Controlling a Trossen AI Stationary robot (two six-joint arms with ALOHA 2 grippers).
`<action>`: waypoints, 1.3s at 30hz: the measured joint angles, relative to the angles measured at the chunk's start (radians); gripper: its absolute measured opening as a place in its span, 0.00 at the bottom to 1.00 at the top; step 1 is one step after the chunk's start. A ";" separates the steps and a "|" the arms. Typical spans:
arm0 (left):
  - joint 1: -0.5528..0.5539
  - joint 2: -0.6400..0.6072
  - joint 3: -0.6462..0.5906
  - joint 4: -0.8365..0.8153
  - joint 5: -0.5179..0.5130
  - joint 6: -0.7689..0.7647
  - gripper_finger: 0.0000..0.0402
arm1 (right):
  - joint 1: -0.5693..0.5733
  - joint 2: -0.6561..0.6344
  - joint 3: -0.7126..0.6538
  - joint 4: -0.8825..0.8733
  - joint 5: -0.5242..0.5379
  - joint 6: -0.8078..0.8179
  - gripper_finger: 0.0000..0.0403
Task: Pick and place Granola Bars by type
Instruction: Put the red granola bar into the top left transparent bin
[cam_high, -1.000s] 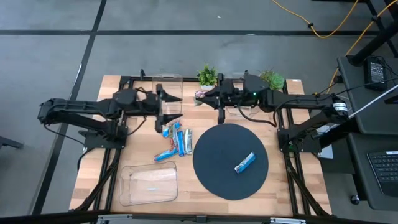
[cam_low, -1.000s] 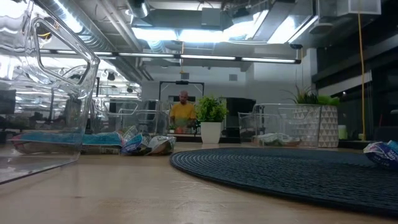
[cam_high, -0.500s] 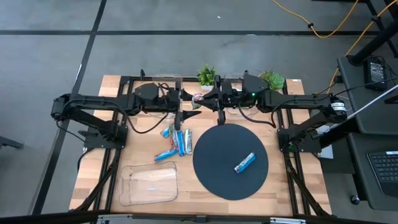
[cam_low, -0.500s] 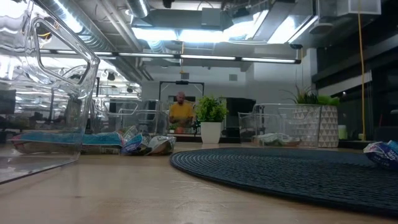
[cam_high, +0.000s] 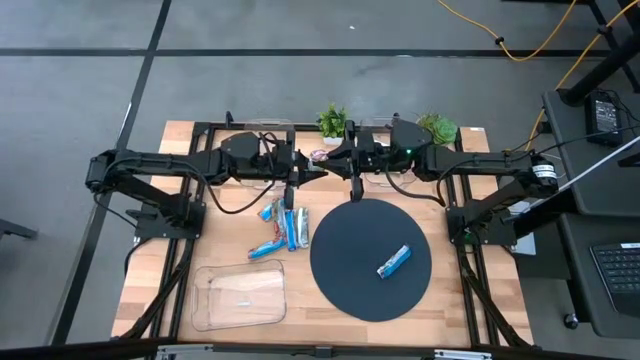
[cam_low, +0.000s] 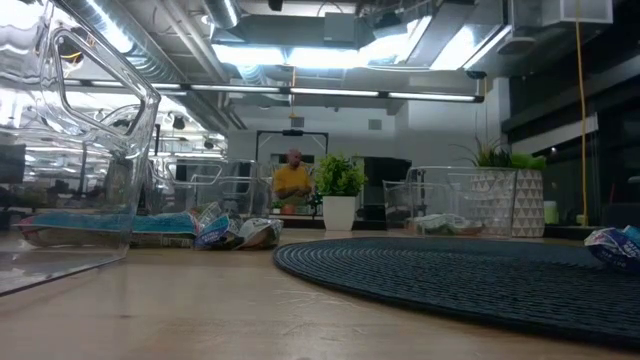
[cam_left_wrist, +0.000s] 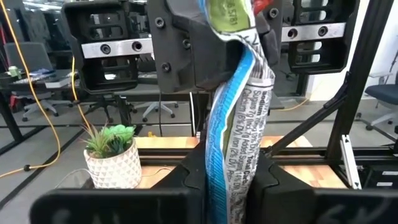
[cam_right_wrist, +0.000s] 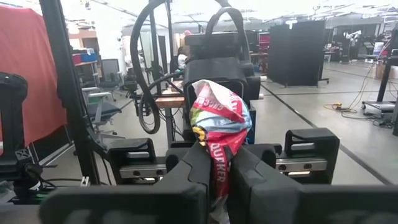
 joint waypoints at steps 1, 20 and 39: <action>0.000 0.000 0.000 0.000 -0.002 0.000 0.09 | 0.000 0.000 0.000 0.000 -0.004 -0.007 0.07; 0.000 -0.230 0.000 -0.149 -0.162 0.089 0.07 | 0.000 -0.162 0.001 -0.201 0.012 -0.159 0.58; 0.196 -0.321 0.000 -0.603 -0.292 0.043 0.07 | -0.039 -0.216 0.000 -0.516 0.116 -0.245 0.60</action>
